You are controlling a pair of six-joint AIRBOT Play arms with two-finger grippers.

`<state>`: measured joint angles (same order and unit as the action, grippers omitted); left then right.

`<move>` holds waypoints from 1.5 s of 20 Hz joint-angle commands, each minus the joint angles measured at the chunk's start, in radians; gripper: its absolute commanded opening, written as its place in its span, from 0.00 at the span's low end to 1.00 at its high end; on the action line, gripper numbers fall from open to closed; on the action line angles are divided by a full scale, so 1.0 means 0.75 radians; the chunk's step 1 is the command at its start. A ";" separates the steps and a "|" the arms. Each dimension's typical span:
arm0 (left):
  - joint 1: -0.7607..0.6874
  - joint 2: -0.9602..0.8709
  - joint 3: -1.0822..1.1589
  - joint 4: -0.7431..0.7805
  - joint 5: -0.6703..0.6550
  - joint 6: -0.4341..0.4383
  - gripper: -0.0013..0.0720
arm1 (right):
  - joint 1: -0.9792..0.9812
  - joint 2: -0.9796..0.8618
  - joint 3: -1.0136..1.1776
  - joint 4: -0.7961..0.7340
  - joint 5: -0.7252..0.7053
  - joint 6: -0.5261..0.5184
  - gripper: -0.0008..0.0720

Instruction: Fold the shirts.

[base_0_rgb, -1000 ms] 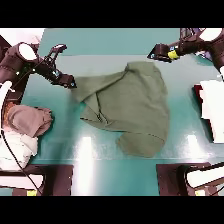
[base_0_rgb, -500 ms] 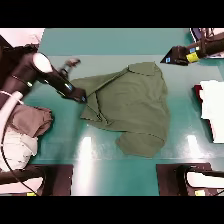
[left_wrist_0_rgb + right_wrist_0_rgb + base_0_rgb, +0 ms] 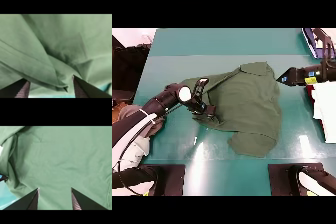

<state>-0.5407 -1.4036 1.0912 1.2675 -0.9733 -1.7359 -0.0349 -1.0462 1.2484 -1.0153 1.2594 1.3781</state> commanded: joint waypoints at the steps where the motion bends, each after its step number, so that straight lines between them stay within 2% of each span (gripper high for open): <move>1: -0.017 -0.015 -0.013 0.021 0.025 -0.065 0.84 | -0.001 0.147 -0.141 -0.002 -0.140 0.000 0.63; 3: -0.017 -0.015 -0.013 0.021 0.009 -0.064 0.84 | -0.001 0.182 -0.155 -0.001 -0.160 0.001 0.63; 4: -0.017 -0.015 -0.013 0.021 -0.001 -0.064 0.80 | -0.001 0.191 -0.155 0.000 -0.160 0.001 0.63; 5: -0.018 -0.015 -0.013 0.021 -0.017 -0.056 0.46 | -0.001 0.194 -0.152 0.000 -0.158 0.002 0.63; 6: -0.018 -0.015 -0.013 0.020 -0.038 -0.036 0.23 | -0.001 0.194 -0.152 0.000 -0.158 0.002 0.63; 8: -0.017 -0.015 -0.013 0.021 -0.079 -0.013 0.21 | -0.001 0.194 -0.152 0.001 -0.148 0.002 0.63; 9: -0.017 -0.013 -0.012 0.022 -0.108 0.029 0.05 | -0.001 0.194 -0.152 0.001 -0.143 0.002 0.63; 11: -0.014 -0.011 0.021 0.048 -0.193 0.096 0.05 | -0.015 0.194 -0.152 0.003 -0.122 0.021 0.63; 13: -0.014 0.026 0.097 0.152 -0.326 0.169 0.05 | -0.076 0.194 -0.153 -0.003 -0.022 0.026 0.63; 17: -0.002 0.187 0.195 0.502 -0.506 0.280 0.05 | -0.347 0.216 -0.298 -0.022 0.234 -0.002 0.63; 19: 0.098 0.250 0.194 0.468 -0.528 0.302 0.05 | -0.494 0.252 -0.499 -0.022 0.271 -0.014 0.63; 23: 0.381 0.268 0.192 0.219 -0.523 0.377 0.05 | -0.653 0.288 -0.917 -0.017 0.240 -0.067 0.63; 25: 0.493 0.268 0.189 0.105 -0.500 0.432 0.05 | -0.645 0.287 -1.075 0.006 0.214 -0.087 0.63; 30: 0.557 0.268 0.186 0.083 -0.493 0.440 0.05 | -0.513 0.287 -1.227 0.070 0.040 -0.075 0.63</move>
<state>-0.1577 -1.2049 1.2308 1.3647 -1.3468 -1.4227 -0.4625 -0.8318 0.4023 -0.9878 1.3598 1.3228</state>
